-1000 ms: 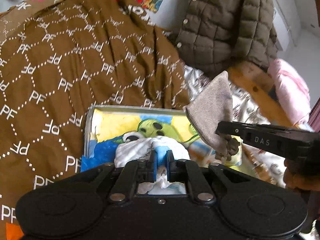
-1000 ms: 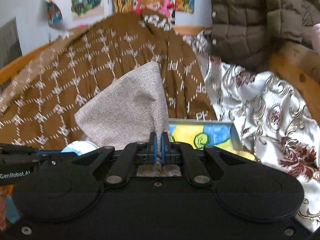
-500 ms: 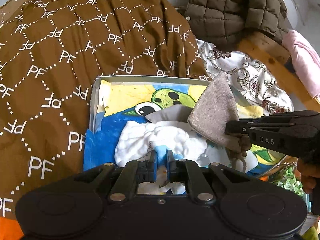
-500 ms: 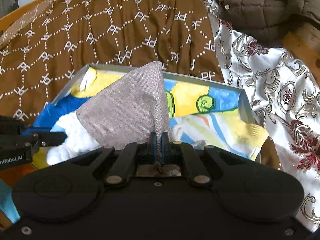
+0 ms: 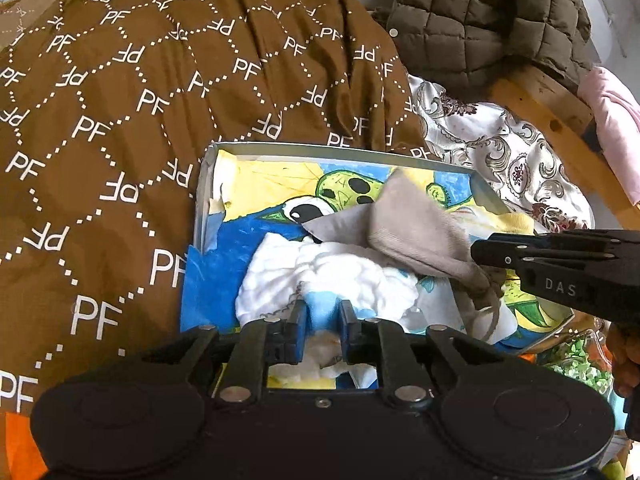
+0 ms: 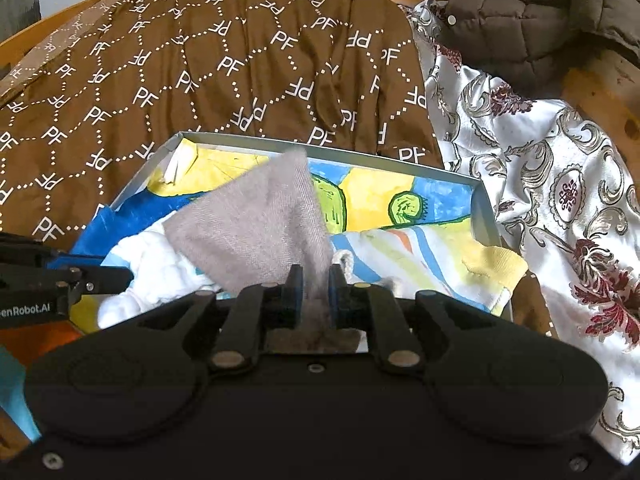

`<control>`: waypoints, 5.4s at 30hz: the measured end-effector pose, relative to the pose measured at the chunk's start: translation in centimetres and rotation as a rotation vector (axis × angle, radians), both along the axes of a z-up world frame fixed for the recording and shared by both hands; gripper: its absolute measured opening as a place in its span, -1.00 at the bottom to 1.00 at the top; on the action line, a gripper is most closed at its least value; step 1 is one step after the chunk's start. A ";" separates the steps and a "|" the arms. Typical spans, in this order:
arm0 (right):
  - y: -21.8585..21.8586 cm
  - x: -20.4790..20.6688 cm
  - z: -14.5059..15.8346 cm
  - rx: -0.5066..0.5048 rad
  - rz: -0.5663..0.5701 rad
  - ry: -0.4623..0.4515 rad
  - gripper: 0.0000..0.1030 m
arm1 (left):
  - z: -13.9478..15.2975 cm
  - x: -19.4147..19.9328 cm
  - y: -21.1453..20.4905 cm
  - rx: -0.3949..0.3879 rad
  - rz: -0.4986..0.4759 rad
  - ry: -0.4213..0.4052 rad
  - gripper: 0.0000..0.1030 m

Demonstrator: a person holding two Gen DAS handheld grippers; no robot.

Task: Organize soft objects
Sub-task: 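Lower both held items into the tray and open both tools, then raise both open tools up away from the tray, then move both open tools back down over the remaining pile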

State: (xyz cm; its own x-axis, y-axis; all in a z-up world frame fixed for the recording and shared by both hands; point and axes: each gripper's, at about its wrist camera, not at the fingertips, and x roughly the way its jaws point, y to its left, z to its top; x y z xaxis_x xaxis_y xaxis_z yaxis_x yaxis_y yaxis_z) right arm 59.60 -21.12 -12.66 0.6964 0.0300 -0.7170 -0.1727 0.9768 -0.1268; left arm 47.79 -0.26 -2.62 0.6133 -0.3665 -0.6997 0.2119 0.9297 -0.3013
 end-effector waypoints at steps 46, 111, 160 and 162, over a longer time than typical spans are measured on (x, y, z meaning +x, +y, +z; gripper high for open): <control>-0.9 -11.0 13.6 0.011 -0.014 -0.223 0.38 | 4.8 -2.4 0.5 -0.030 0.078 -0.111 -0.02; -4.6 -25.9 21.1 0.191 -0.020 -0.439 0.99 | 16.2 -15.9 0.0 -0.051 0.150 -0.323 0.98; -3.9 -44.1 7.1 0.086 -0.134 -0.475 0.99 | 4.5 -34.8 -0.9 0.020 0.270 -0.242 0.99; -4.0 -44.5 6.7 0.081 -0.140 -0.479 0.99 | 4.1 -35.1 -1.1 0.024 0.271 -0.229 0.99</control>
